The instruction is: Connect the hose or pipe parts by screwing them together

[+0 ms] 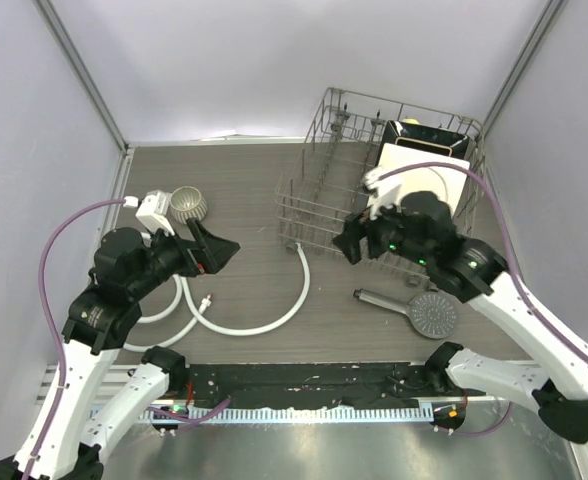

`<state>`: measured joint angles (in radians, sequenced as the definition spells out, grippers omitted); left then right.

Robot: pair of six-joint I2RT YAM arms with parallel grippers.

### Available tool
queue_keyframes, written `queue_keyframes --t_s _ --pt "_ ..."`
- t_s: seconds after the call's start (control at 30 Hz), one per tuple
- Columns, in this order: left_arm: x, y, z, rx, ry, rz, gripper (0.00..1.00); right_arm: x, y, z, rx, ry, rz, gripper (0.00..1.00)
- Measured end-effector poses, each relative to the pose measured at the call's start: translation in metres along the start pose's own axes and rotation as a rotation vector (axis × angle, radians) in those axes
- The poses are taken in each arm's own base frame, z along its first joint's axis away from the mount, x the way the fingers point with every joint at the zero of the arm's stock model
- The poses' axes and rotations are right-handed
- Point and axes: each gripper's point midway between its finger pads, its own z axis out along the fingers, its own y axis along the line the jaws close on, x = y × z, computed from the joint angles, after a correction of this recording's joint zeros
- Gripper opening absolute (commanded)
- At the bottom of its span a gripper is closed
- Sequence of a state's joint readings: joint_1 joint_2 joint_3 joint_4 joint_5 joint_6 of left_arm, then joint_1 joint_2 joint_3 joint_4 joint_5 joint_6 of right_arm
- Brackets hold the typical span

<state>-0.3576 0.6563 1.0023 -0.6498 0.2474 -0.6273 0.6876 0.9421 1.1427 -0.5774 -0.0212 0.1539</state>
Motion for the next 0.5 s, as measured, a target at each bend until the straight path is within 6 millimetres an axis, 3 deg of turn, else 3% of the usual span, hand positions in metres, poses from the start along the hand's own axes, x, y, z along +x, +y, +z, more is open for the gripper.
queue_keyframes --t_s 0.1,0.27,0.5 --pt "0.005 0.002 0.001 -0.002 0.018 -0.005 1.00 0.016 0.017 0.023 -0.064 0.080 -0.200 0.79" --pt "0.009 0.002 -0.005 -0.003 0.023 -0.004 1.00 0.069 0.028 0.047 -0.151 0.267 -0.559 0.81" --pt "0.006 0.000 -0.024 -0.010 -0.014 0.019 1.00 0.149 -0.006 0.053 -0.190 0.569 -0.824 0.80"
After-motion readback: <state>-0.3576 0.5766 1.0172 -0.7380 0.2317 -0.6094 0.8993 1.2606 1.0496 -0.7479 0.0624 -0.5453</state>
